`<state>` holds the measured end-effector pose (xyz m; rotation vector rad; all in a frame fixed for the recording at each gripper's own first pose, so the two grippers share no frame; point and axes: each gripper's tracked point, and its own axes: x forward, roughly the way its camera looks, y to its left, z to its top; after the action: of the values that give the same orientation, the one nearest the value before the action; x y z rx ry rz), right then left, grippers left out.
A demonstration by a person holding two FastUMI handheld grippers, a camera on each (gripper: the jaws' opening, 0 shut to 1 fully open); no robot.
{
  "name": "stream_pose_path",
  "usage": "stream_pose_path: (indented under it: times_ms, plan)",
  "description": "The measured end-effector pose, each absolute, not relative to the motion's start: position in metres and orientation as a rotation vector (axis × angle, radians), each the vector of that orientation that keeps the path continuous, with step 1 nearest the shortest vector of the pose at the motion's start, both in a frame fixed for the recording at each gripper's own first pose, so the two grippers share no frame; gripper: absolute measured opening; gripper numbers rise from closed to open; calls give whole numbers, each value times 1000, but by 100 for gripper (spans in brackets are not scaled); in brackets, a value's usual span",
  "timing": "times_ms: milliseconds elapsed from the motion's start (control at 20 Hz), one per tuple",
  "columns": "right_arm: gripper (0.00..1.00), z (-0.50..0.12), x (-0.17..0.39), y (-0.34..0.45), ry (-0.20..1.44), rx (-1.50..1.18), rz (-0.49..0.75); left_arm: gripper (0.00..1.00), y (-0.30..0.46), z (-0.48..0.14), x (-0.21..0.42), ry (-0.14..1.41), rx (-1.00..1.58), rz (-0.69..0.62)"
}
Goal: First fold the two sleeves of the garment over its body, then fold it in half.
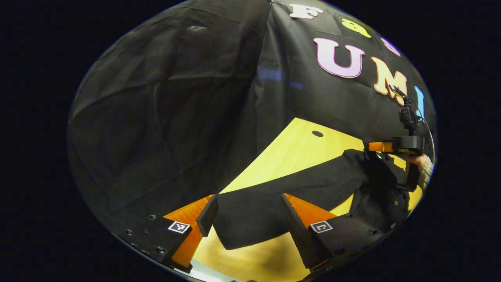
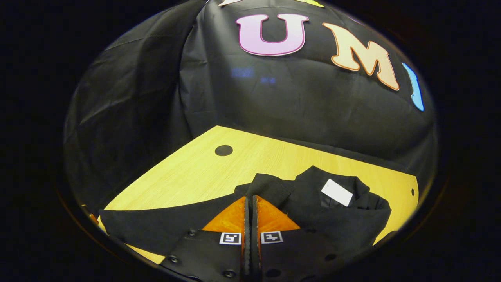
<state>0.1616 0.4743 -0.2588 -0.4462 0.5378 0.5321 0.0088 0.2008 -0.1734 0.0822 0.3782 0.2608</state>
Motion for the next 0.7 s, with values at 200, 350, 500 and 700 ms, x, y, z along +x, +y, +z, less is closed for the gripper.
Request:
stream_pose_path:
  times_ms: [200,350,500,700]
  plan:
    - [3,-278,164,477,564,-471,542,95,211,-193,7,423,89,271]
    - [9,-291,162,480,598,-457,564,95,215,-203,8,449,86,269]
    - [9,-296,154,484,609,-458,574,95,220,-216,7,466,89,270]
    - [15,-305,151,487,625,-470,597,96,222,-223,6,487,88,273]
